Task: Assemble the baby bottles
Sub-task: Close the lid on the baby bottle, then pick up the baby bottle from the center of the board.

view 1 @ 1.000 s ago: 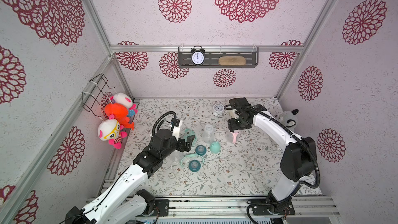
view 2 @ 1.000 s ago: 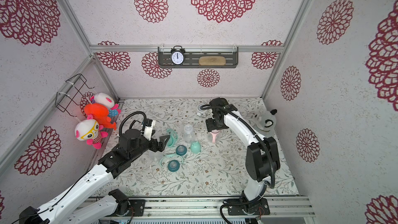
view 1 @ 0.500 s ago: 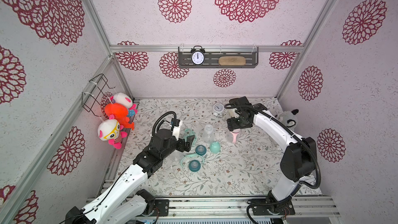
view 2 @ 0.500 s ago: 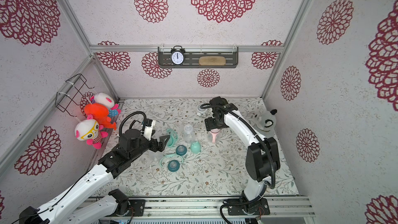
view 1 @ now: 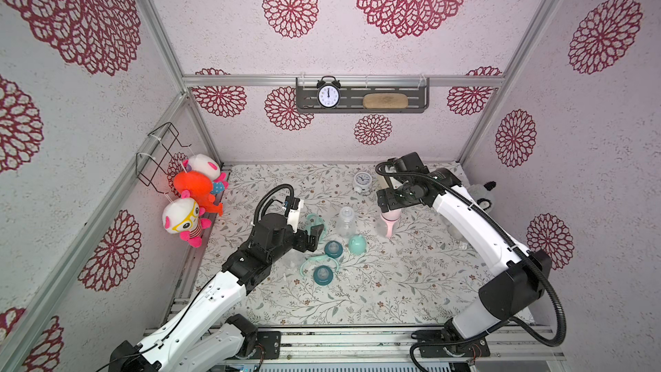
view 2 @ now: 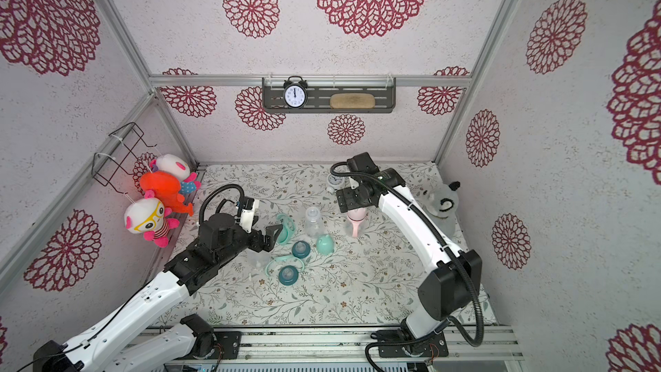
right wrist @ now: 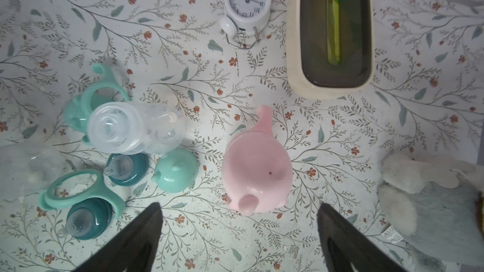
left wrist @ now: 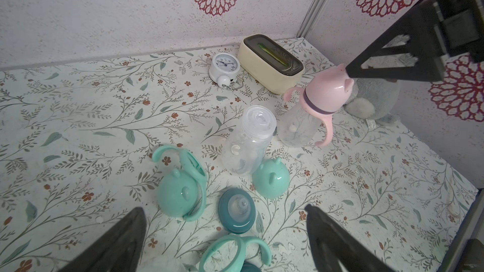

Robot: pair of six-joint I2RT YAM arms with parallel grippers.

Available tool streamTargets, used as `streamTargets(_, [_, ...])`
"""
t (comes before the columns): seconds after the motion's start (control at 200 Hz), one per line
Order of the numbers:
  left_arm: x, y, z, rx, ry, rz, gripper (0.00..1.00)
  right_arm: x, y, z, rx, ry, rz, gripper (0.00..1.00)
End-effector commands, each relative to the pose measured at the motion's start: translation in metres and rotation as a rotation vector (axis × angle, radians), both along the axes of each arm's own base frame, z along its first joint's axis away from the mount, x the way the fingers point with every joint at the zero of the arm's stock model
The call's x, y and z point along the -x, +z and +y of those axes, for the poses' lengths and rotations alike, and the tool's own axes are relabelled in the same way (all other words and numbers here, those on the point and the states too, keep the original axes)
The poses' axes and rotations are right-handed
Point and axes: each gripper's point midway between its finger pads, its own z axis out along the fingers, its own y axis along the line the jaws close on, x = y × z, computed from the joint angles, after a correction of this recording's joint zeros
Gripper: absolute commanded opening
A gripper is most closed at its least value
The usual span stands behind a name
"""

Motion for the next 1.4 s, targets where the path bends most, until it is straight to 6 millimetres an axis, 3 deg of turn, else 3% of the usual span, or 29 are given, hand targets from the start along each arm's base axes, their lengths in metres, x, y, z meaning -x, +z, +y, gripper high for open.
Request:
streamTargets(0.0, [-0.004,0.013,0.006,0.015,0.037,-0.008,0.98,0.017,0.029,0.006,0.018,0.021,-0.070,0.94])
streamTargets(0.125, [-0.006,0.013,0.016,-0.005,0.098,0.017,0.98,0.026,0.040,0.029,0.008,0.070,-0.118,0.93])
streamTargets(0.265, [-0.006,0.014,0.030,-0.022,0.163,0.047,0.98,0.032,0.036,0.062,-0.030,0.140,-0.147,0.92])
streamTargets(0.425, [-0.004,0.015,0.048,-0.022,0.233,0.083,0.98,0.028,0.015,0.095,-0.042,0.199,-0.161,0.92])
streamTargets(0.671, [0.000,0.007,0.067,-0.036,0.300,0.164,0.98,0.006,-0.023,0.127,-0.103,0.194,-0.177,0.93])
streamTargets(0.951, [0.010,0.004,0.070,-0.014,0.299,0.186,0.98,-0.019,-0.068,0.140,-0.072,0.145,-0.148,0.93])
streamTargets(1.131, [0.015,-0.002,0.072,-0.012,0.301,0.202,0.98,-0.024,-0.095,0.145,-0.067,0.134,-0.107,0.93])
streamTargets(1.396, [0.017,-0.001,0.071,-0.007,0.294,0.200,0.98,-0.026,-0.118,0.144,-0.071,0.116,-0.077,0.87])
